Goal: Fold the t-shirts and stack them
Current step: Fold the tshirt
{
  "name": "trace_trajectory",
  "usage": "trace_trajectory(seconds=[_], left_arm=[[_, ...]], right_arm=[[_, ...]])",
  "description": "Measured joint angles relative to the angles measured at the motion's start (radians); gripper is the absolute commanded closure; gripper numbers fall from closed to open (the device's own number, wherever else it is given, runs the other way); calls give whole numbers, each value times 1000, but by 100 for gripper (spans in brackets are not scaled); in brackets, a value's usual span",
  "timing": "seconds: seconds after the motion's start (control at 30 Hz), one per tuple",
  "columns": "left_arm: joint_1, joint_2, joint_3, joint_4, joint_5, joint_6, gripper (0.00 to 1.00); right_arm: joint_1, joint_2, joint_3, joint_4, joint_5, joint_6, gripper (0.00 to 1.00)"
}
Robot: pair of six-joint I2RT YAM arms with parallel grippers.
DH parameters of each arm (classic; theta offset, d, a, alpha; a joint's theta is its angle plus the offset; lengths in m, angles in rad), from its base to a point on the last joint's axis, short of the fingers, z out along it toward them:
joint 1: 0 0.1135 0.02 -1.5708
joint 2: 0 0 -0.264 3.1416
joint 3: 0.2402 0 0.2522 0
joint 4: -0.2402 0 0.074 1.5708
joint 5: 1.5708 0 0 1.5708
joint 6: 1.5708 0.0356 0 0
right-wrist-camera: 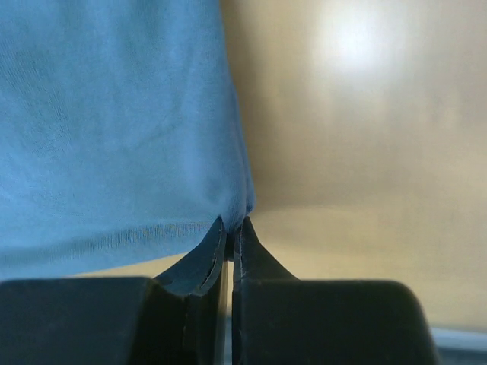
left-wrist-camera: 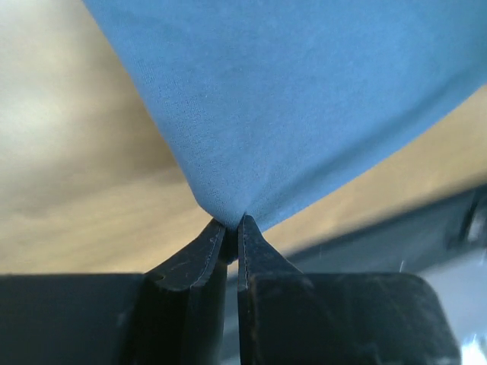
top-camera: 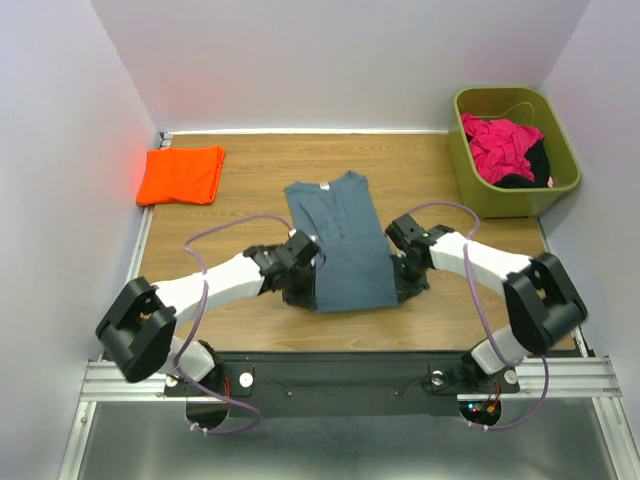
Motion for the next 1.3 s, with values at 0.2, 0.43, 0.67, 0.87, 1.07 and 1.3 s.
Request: trace_trajectory(seconds=[0.2, 0.43, 0.67, 0.87, 1.07, 1.3], left_arm=[[-151, -152, -147, 1, 102, -78, 100], [-271, -273, -147, -29, 122, -190, 100], [-193, -275, 32, -136, 3, -217, 100], [-76, -273, 60, -140, -23, -195, 100], [14, -245, 108, -138, -21, -139, 100], [73, -184, 166, -126, -17, -81, 100]], right_arm=[[12, -240, -85, -183, -87, 54, 99], [13, -388, -55, -351, -121, 91, 100], [12, -311, 248, -462, -5, 72, 99], [13, -172, 446, -488, 78, 24, 100], [12, -43, 605, -493, 123, -32, 99], [0, 72, 816, -512, 159, -96, 99]])
